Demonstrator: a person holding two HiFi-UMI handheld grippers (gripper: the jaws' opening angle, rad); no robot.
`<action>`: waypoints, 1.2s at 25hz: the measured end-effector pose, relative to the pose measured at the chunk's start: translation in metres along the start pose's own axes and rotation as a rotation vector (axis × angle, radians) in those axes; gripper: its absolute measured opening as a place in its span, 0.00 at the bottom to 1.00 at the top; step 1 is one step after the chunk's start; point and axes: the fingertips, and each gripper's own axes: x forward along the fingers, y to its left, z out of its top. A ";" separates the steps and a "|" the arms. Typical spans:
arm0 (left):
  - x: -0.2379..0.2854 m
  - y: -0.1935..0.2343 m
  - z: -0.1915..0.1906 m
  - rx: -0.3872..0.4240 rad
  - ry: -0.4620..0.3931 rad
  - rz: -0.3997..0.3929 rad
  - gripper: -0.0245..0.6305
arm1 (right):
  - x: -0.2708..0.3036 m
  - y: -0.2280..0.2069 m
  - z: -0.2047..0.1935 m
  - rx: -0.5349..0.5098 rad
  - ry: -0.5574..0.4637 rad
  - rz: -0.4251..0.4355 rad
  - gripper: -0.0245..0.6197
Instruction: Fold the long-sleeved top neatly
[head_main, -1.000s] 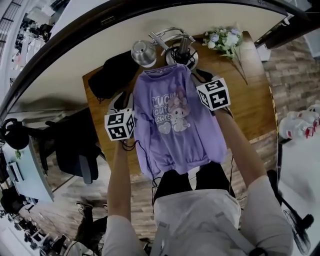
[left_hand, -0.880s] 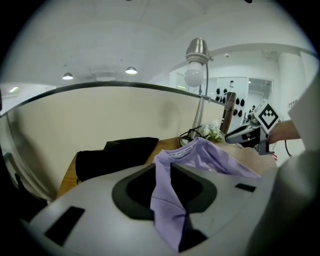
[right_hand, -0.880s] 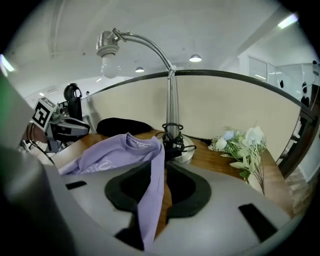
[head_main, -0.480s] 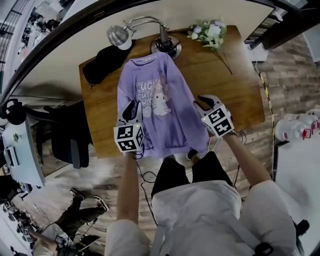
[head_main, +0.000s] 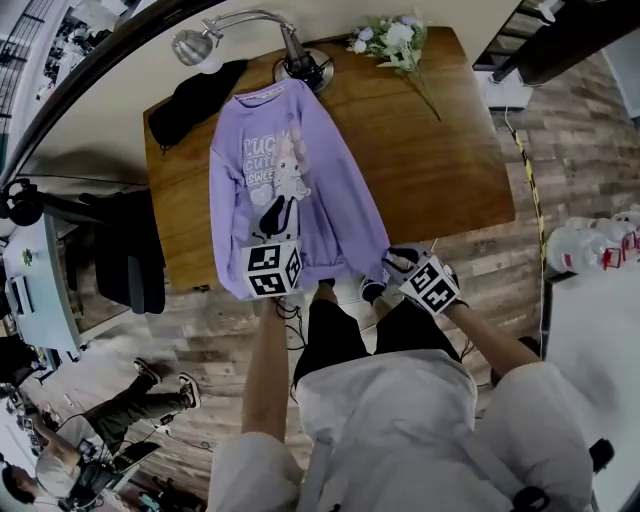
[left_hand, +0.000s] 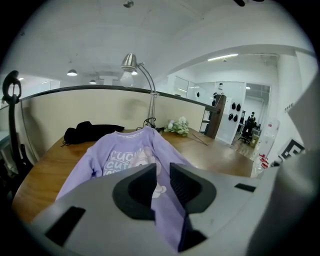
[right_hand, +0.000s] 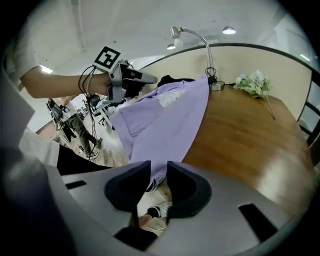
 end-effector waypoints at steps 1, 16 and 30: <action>0.001 -0.008 -0.004 0.004 0.004 -0.005 0.18 | 0.000 0.005 -0.011 0.017 0.006 0.008 0.21; -0.020 -0.086 -0.064 -0.009 0.052 -0.100 0.18 | 0.025 0.030 -0.046 0.336 -0.063 -0.058 0.07; -0.079 -0.102 -0.047 0.002 -0.018 -0.101 0.18 | -0.095 -0.016 0.018 0.258 -0.269 -0.222 0.07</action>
